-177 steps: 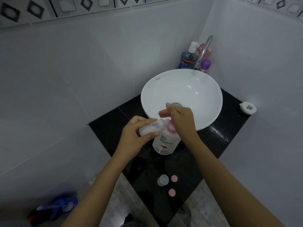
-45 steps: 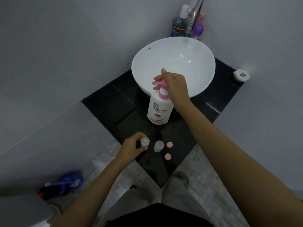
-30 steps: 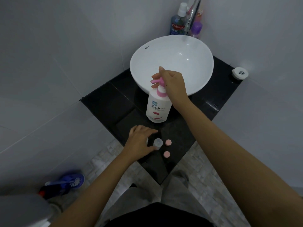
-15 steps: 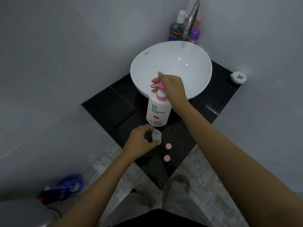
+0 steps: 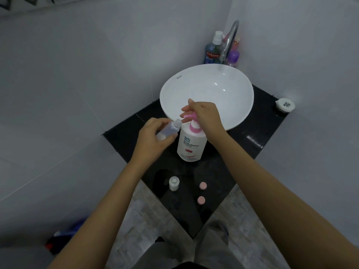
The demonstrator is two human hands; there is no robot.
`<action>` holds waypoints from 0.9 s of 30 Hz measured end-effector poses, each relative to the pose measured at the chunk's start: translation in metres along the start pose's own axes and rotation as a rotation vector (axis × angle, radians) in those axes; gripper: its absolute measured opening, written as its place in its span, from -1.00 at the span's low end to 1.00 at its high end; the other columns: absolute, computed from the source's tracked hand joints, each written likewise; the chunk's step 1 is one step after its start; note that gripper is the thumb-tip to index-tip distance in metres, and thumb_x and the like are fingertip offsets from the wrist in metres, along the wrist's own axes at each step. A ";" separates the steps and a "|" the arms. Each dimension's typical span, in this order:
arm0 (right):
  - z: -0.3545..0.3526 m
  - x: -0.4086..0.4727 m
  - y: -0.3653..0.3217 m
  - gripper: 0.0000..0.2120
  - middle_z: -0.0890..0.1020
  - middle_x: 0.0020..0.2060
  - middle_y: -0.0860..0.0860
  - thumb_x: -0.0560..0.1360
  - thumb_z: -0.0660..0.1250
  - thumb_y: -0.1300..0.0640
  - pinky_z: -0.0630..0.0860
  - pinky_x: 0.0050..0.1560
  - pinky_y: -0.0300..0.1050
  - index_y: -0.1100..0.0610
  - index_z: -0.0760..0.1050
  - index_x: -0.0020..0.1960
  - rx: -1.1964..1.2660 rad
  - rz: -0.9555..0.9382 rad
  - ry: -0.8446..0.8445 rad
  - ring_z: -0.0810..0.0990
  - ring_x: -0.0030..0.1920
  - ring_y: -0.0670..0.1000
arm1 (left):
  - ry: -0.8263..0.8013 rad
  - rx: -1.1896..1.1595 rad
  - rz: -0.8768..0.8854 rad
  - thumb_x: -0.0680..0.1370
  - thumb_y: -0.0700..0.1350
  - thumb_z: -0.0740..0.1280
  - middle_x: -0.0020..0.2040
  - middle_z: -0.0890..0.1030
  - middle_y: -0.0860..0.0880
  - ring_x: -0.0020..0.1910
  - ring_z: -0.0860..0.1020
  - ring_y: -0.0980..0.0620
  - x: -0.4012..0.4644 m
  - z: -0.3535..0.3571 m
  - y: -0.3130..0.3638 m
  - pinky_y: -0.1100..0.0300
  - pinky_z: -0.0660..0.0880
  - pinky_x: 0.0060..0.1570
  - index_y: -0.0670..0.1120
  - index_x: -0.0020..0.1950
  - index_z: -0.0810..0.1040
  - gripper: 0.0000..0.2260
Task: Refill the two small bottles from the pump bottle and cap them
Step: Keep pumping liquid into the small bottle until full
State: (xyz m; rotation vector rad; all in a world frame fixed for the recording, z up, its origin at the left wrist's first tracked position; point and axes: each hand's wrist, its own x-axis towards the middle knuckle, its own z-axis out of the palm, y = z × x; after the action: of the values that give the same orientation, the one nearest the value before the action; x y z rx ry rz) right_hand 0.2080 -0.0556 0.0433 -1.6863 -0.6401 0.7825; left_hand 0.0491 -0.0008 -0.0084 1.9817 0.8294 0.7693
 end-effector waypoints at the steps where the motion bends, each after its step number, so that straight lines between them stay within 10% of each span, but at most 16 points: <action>1: 0.000 0.000 0.000 -0.68 0.67 -0.32 0.15 0.57 0.24 0.08 0.57 0.10 0.06 0.31 0.61 -0.12 -0.008 0.005 0.005 0.65 -0.33 0.10 | 0.004 0.008 0.010 0.43 0.04 0.42 0.01 0.53 0.07 -0.01 0.51 0.23 0.001 0.001 0.001 0.32 0.46 -0.09 0.07 0.12 0.56 -0.72; 12: -0.001 0.001 0.006 -0.73 0.65 -0.40 0.01 0.55 0.25 0.14 0.49 -0.32 -0.44 0.27 0.64 -0.16 -0.055 -0.061 0.037 0.61 -0.47 -0.18 | 0.007 0.060 0.041 0.43 0.06 0.41 0.04 0.51 0.04 -0.02 0.46 0.29 0.014 0.006 0.010 0.52 0.37 -0.16 0.01 0.17 0.54 -0.65; 27: 0.000 0.004 0.007 -0.73 0.67 -0.30 0.07 0.55 0.27 0.12 0.52 -0.06 -0.25 0.27 0.66 -0.10 -0.061 -0.060 0.041 0.62 -0.23 -0.05 | -0.020 0.043 0.094 0.45 0.06 0.41 0.01 0.43 0.13 0.03 0.41 0.35 0.016 0.002 0.006 0.61 0.33 -0.03 0.15 0.20 0.51 -0.67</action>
State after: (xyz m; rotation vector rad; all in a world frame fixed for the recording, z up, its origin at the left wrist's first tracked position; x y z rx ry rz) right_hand 0.2109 -0.0547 0.0358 -1.7263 -0.6891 0.6896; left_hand 0.0615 0.0077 -0.0009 2.0760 0.7510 0.7904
